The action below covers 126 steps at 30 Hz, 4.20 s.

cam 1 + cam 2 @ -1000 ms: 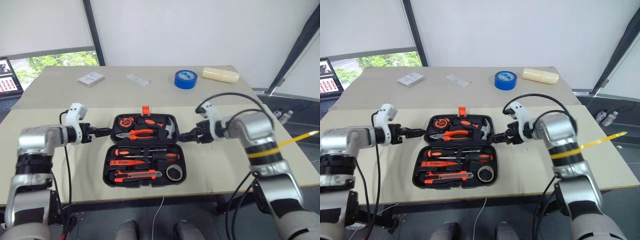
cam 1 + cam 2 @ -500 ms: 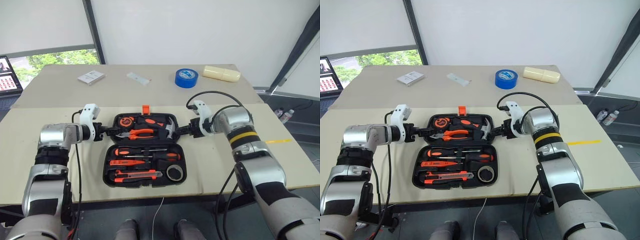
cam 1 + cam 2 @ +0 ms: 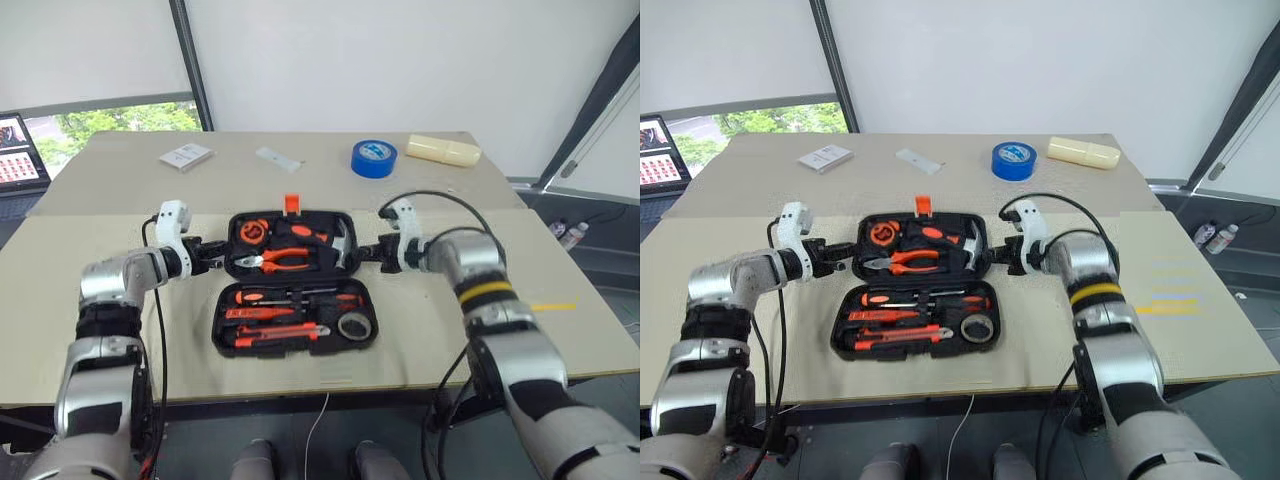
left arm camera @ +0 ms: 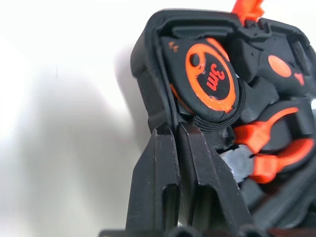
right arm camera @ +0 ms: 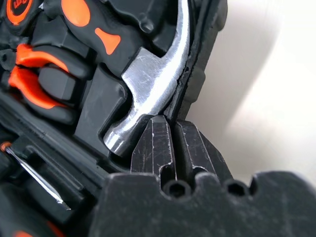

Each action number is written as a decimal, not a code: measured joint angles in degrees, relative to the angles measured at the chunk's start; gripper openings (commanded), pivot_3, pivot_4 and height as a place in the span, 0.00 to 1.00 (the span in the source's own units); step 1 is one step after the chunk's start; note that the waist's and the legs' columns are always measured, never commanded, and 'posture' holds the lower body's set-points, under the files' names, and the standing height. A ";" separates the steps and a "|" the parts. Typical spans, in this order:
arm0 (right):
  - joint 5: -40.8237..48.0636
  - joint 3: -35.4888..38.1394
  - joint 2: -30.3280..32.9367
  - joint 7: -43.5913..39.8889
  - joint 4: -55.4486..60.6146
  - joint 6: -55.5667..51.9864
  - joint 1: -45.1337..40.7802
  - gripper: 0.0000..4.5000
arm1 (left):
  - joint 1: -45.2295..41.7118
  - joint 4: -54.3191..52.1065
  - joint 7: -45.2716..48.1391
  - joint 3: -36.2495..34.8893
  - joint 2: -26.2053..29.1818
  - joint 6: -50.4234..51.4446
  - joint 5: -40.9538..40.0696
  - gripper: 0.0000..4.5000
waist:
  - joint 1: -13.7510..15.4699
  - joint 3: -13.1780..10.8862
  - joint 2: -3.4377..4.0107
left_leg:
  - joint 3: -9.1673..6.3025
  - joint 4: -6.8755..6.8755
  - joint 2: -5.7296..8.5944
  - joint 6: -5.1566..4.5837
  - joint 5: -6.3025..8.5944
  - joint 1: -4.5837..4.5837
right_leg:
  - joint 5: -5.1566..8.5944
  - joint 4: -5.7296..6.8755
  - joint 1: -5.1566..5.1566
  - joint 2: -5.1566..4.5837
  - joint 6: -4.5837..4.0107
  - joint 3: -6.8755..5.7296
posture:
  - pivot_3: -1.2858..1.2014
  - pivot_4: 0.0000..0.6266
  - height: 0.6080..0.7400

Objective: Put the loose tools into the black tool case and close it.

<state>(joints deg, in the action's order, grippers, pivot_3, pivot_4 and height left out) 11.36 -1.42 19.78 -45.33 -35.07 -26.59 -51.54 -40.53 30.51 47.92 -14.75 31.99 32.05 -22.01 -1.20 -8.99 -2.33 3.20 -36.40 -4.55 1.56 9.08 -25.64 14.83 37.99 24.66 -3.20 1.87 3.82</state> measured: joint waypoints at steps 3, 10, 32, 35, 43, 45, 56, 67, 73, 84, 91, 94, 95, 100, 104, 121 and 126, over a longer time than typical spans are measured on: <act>-2.44 -0.88 2.14 -1.44 5.01 14.86 4.93 0.00 | 4.31 -4.27 2.86 -0.15 -0.13 -9.90 -0.31 0.01 | 0.25 0.00 0.00 | 0.01 0.10 0.05 0.00 0.00 -0.23 | 0.00 -0.04 0.25 -0.05 0.01 0.00 | 0.52 0.24 1.00; -14.14 -5.65 9.17 2.26 6.75 54.29 15.68 0.00 | 17.17 -11.51 7.60 0.34 -0.62 -36.71 1.94 0.01 | 0.45 0.01 0.02 | 0.11 0.19 0.11 0.00 0.00 -0.11 | 0.01 -0.26 0.13 -0.15 0.01 0.05 | 0.52 0.24 1.00; -3.68 -6.73 27.27 4.33 19.76 64.59 43.71 0.39 | 26.34 -3.51 7.38 -0.12 4.95 -46.29 4.03 0.64 | 0.57 0.00 -0.17 | 0.26 0.35 0.03 -0.07 -0.07 1.41 | 0.09 -0.62 -1.53 -0.23 0.01 0.12 | 0.52 0.24 1.00; 6.91 -7.24 31.67 -2.61 33.92 49.62 51.01 0.17 | 18.82 -1.61 8.28 2.60 4.42 -43.00 4.25 0.40 | 0.60 0.02 -0.19 | 0.24 0.34 0.01 -0.07 -0.07 1.36 | 0.06 -0.68 -1.52 -0.18 0.05 0.11 | 0.52 0.24 1.00; 9.15 -13.75 30.85 -6.97 52.17 29.30 53.13 0.00 | 1.60 12.60 12.02 12.29 2.68 -40.60 11.84 0.00 | 0.00 0.07 -0.31 | 0.19 0.33 0.01 -0.07 -0.07 1.31 | 0.17 -0.88 -1.44 -0.06 0.40 0.13 | 0.52 0.24 1.00; 5.90 -15.42 28.56 -6.64 52.14 27.26 50.70 0.00 | -0.97 17.29 13.15 14.25 2.54 -40.17 14.00 0.00 | 0.00 0.07 -0.32 | 0.18 0.33 0.01 -0.07 -0.07 1.20 | 0.17 -0.87 -1.33 -0.04 0.41 0.13 | 0.52 0.24 1.00; -5.86 -17.52 18.46 -5.51 31.93 27.65 31.31 0.00 | 1.84 19.98 23.47 14.03 4.23 -40.37 13.86 0.00 | 0.09 0.01 -0.43 | 0.25 0.12 0.00 -0.09 -0.08 0.45 | -0.23 -0.81 -0.61 -0.06 0.20 0.18 | 0.52 0.24 1.00; -6.80 -11.60 14.36 -6.50 11.81 38.63 22.80 0.00 | 18.41 -3.15 20.63 3.33 8.56 -19.42 0.63 0.00 | 0.39 0.00 -0.42 | 0.20 0.19 -0.05 -0.12 -0.10 0.38 | -0.23 -0.76 -0.53 -0.01 0.18 0.15 | 0.52 0.24 1.00; 1.39 -6.70 15.61 -12.24 21.00 36.15 32.22 0.00 | 12.47 -22.32 22.62 4.23 10.92 2.70 -11.90 0.00 | 1.84 -0.02 -0.41 | 0.17 0.04 0.03 -0.11 -0.10 0.35 | -0.21 -0.79 -0.70 -0.10 0.26 0.09 | 0.52 0.24 1.00; 2.69 -9.79 11.69 -10.56 35.85 23.76 38.85 0.00 | 2.27 -18.23 16.87 28.69 -0.27 -11.37 7.92 0.00 | 0.22 0.31 -0.02 | 0.00 -0.12 0.05 -0.17 -0.13 0.47 | -0.31 -0.76 -0.79 0.08 0.33 0.26 | 0.52 0.24 1.00; -1.97 -14.75 6.30 -5.87 36.35 18.22 37.41 0.00 | 4.73 -18.27 14.14 29.28 -2.01 -12.94 9.95 0.00 | 0.33 0.95 0.29 | 0.05 -0.03 0.05 -0.13 -0.10 1.46 | 0.18 -0.84 -1.70 -0.01 0.16 0.25 | 0.52 0.24 1.00; -3.77 -16.37 5.03 -4.51 35.55 16.42 36.05 0.00 | 5.07 -18.51 13.95 29.21 -2.14 -12.93 9.95 0.00 | 0.33 1.12 0.34 | 0.05 -0.02 0.05 -0.13 -0.10 1.47 | 0.18 -0.83 -1.70 -0.01 0.15 0.25 | 0.52 0.24 1.00; -4.78 -16.95 4.53 -4.04 35.00 16.08 35.56 0.00 | 5.12 -18.60 13.98 29.20 -2.14 -12.93 9.95 0.00 | 0.33 1.16 0.35 | 0.05 -0.01 0.06 -0.13 -0.10 1.46 | 0.19 -0.84 -1.69 -0.01 0.14 0.25 | 0.52 0.24 1.00; -8.66 -18.21 2.94 -1.76 31.32 18.60 32.45 0.00 | 4.95 -18.53 14.03 28.56 -2.09 -12.86 9.95 0.00 | 0.32 1.28 0.38 | 0.04 0.07 0.06 -0.14 -0.11 1.48 | 0.20 -0.83 -1.67 0.01 0.13 0.24 | 0.52 0.24 1.00; -10.39 -18.25 2.07 -1.16 28.90 22.09 31.87 0.00 | 5.09 -18.53 13.98 28.27 -1.97 -12.45 9.96 0.00 | 0.15 1.31 0.36 | 0.03 0.09 0.06 -0.14 -0.11 1.56 | 0.19 -0.83 -1.72 0.02 0.12 0.25 | 0.52 0.24 1.00; -7.71 -14.16 -0.01 -0.84 26.54 32.70 34.19 0.00 | 5.44 -18.66 13.71 27.68 -1.98 -11.77 10.43 0.00 | -0.38 1.27 0.37 | 0.03 0.21 0.06 -0.14 -0.11 1.48 | 0.14 -0.83 -1.54 0.02 0.05 0.26 | 0.52 0.24 1.00; -5.47 -13.43 0.23 -3.04 26.99 31.13 34.19 0.00 | 5.55 -18.65 13.84 27.68 -1.99 -11.77 10.43 0.00 | -0.50 1.27 0.37 | 0.03 0.24 0.06 -0.14 -0.11 1.50 | 0.15 -0.84 -1.56 0.02 0.04 0.26 | 0.52 0.24 1.00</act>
<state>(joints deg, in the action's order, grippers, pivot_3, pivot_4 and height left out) 5.89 -14.85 20.02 -48.37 -8.09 4.54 -17.35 -34.98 11.86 61.76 12.93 30.00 20.28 -11.58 -1.69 -7.72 -1.96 3.23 -36.16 -4.49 1.42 8.97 -24.14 14.98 37.15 23.10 -3.18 1.90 4.08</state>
